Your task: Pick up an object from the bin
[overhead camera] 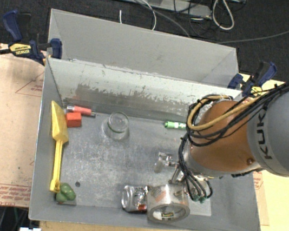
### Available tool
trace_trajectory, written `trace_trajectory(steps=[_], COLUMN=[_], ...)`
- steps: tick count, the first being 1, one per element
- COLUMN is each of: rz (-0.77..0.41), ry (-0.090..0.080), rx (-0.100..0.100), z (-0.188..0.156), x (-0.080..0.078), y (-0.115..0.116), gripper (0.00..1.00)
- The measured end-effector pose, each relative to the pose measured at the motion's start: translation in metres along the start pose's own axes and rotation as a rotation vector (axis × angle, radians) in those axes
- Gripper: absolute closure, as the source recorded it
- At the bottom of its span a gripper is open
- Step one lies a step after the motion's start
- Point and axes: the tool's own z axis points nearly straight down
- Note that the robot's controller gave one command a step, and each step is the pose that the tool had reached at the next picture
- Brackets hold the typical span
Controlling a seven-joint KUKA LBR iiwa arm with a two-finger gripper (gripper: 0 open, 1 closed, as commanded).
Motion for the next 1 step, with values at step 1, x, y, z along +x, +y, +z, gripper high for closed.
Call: trace_trajectory(steps=[1], rz=[0.000], ry=[0.000], rx=[0.000], z=[0.0000], x=[0.0000], y=[0.0000], gripper=[0.00])
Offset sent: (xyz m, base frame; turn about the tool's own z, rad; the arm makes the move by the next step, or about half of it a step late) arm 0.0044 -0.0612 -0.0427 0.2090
